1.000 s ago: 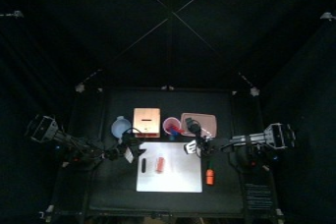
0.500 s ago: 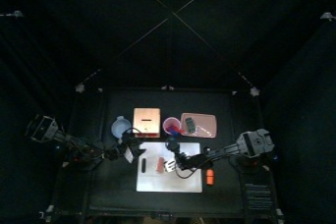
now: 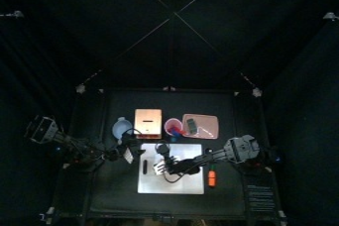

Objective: Put salmon sushi on plate

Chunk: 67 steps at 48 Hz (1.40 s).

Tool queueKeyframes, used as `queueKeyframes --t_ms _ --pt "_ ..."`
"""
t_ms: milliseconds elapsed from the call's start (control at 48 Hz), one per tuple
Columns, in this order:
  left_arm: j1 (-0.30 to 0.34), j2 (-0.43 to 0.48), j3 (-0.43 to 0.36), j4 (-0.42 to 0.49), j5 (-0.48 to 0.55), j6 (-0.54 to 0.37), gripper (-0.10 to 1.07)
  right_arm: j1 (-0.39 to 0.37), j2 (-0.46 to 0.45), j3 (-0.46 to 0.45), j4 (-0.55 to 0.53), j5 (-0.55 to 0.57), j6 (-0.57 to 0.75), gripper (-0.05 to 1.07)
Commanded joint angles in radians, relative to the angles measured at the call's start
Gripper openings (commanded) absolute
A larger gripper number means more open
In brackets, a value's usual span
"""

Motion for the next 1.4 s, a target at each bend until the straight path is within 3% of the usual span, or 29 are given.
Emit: queueKeyframes --t_ms 0,250,500,625,938,1292,1375 --pt "0.005 -0.017 -0.006 0.003 0.002 0.002 0.91 -0.005 -0.012 -0.040 0.008 0.015 -0.003 1.03" --pt "0.005 -0.046 0.006 0.003 0.003 0.002 0.91 -0.005 0.021 -0.058 0.026 0.040 -0.011 0.97" --pt "0.011 -0.048 0.006 0.003 0.003 0.000 0.91 0.002 0.003 -0.051 0.021 0.083 -0.014 0.72" --pt "0.014 -0.048 0.006 0.003 0.002 0.000 0.91 0.003 -0.034 -0.037 0.011 0.117 -0.017 0.67" --pt "0.023 -0.048 0.006 -0.009 0.003 0.002 0.91 0.063 -0.273 0.135 0.014 0.192 -0.012 0.68" --pt "0.035 -0.048 0.008 -0.009 0.003 0.000 0.91 0.049 -0.509 0.394 0.061 0.233 -0.012 0.68" --pt "0.040 -0.048 0.006 -0.009 0.002 0.002 0.91 0.011 -0.560 0.459 0.057 0.232 -0.014 0.68"
